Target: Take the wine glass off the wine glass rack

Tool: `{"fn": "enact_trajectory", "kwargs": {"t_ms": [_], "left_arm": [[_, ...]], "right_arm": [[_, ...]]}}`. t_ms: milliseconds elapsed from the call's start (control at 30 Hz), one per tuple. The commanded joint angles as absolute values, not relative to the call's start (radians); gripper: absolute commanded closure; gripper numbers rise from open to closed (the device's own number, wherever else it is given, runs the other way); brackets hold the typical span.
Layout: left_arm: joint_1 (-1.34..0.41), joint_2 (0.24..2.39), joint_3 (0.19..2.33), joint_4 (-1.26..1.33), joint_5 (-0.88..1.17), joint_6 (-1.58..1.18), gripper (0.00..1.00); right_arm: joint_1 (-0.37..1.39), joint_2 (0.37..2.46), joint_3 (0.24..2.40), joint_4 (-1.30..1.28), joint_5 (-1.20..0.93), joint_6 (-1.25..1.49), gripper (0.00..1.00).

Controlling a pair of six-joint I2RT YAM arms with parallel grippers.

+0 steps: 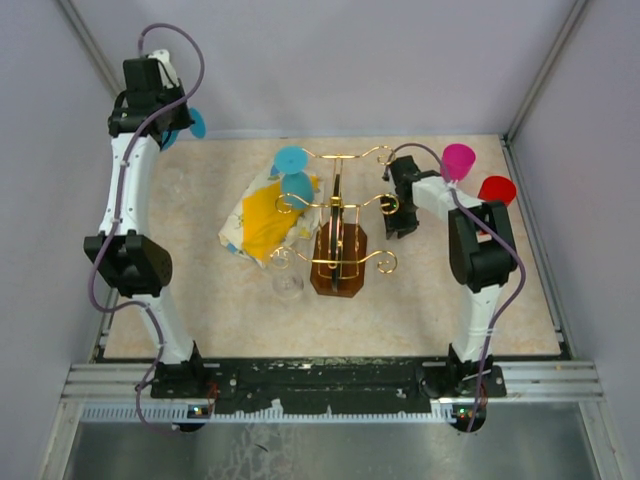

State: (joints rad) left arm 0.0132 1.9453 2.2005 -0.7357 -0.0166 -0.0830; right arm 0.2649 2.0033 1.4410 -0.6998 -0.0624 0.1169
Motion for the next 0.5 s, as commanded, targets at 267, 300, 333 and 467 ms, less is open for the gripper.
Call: {"fn": "enact_trajectory", "kwargs": {"t_ms": [267,300,333,467], "left_arm": [[-0.033,2.048,2.205,-0.660,-0.288,0.044,1.00],[-0.039,2.063,2.208,-0.655,-0.304,0.053,1.00],[-0.047,2.084,2.214,-0.650,-0.318,0.062,1.00],[-0.084,2.132,2.232,-0.612,-0.406,0.114,1.00]], "right_arm": [[0.258,1.928,1.339,-0.688,-0.142,0.146,0.58],[0.257,1.919,1.332,-0.688,-0.141,0.151,0.58],[0.258,1.909,1.323,-0.685,-0.143,0.155,0.57],[0.259,1.874,1.299,-0.678,-0.147,0.163,0.56]]}}
